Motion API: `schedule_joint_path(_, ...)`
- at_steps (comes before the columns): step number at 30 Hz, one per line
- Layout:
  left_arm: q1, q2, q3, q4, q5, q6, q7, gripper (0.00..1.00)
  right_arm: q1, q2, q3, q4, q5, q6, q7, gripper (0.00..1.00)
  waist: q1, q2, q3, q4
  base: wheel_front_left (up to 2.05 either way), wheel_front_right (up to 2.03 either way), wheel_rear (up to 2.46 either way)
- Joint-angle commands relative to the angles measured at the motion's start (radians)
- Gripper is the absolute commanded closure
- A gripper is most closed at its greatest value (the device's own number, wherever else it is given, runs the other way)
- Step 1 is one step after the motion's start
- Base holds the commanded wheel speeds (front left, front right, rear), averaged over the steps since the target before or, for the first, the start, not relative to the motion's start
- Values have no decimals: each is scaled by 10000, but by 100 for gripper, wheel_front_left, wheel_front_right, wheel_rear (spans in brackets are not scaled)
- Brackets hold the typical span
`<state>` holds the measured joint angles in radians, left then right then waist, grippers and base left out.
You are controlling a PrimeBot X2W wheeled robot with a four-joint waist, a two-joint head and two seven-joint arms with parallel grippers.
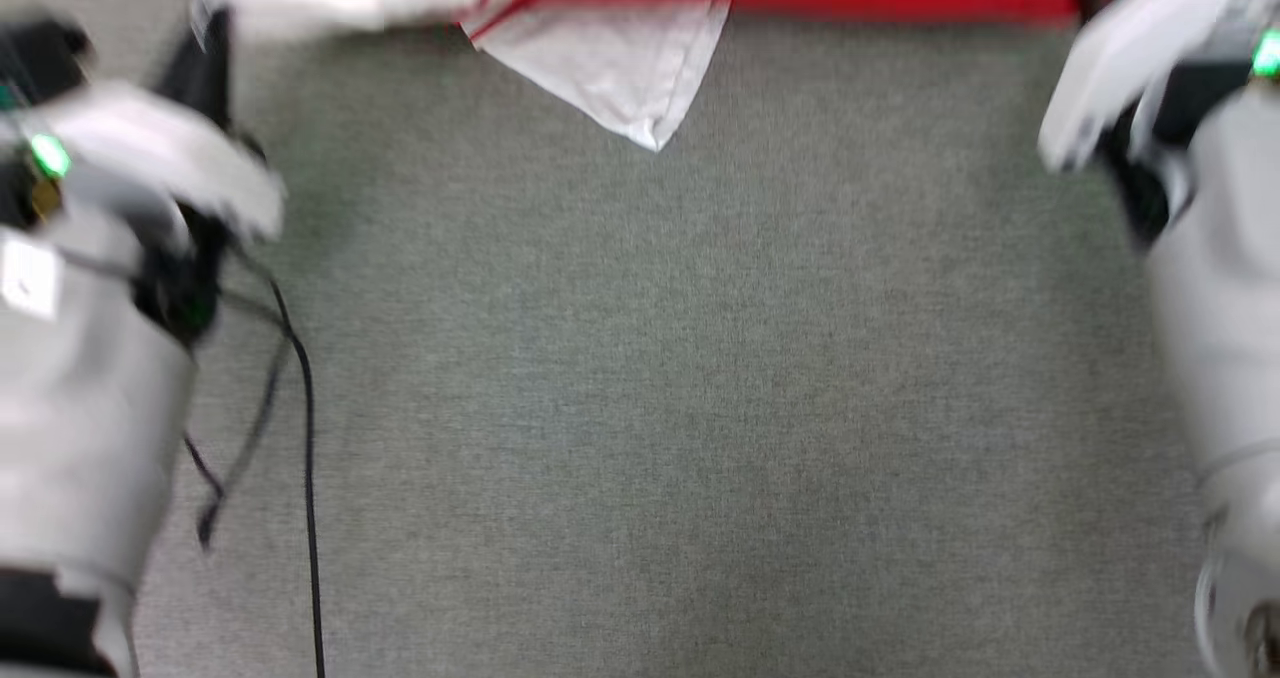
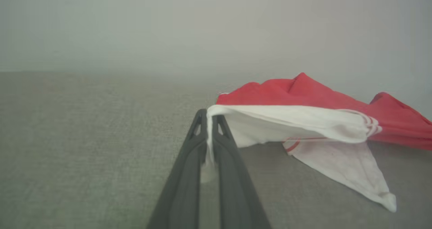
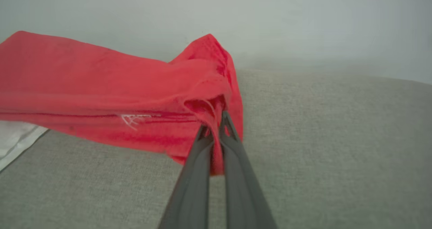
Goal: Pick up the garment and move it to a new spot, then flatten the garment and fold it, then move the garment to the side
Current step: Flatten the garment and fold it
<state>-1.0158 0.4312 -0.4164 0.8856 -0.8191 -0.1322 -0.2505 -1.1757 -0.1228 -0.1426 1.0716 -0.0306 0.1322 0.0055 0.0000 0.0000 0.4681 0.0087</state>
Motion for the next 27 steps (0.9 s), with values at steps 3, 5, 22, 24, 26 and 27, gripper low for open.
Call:
schedule_joint_path(3, 1436, 174, -273, -383, -211, 31, -126, 100, 1345, -219, 423, 44, 634, -27, -381, 100, 0, 0, -802, 68, 0, 0, 0)
schedule_joint_path(5, 2088, 251, -324, -592, -313, 31, -147, 100, 1971, -233, 656, -71, 965, -27, -500, 100, 0, 0, -1080, 56, 0, 0, 0)
schedule_joint_path(22, 7936, 1136, 447, -3545, -753, 1217, 197, 100, 7537, -1299, 1552, -3940, 3524, -75, 727, 100, 0, 0, -3463, -10, 0, 0, 0)
schedule_joint_path(24, 8209, 1159, 475, -3830, -816, 1336, 247, 100, 7924, -1337, 1427, -4335, 3587, -76, 814, 100, 0, 0, -3538, 24, 0, 0, 0)
schedule_joint_path(26, 8844, 1224, 533, -4457, -1004, 1597, 427, 100, 8778, -1294, 1125, -5239, 3684, -76, 993, 100, 0, 0, -3697, 96, 0, 0, 0)
schedule_joint_path(27, 9159, 1292, 577, -4773, -1066, 1773, 502, 100, 9234, -1241, 985, -5624, 3663, -78, 1162, 100, 0, 0, -3780, 125, 0, 0, 0)
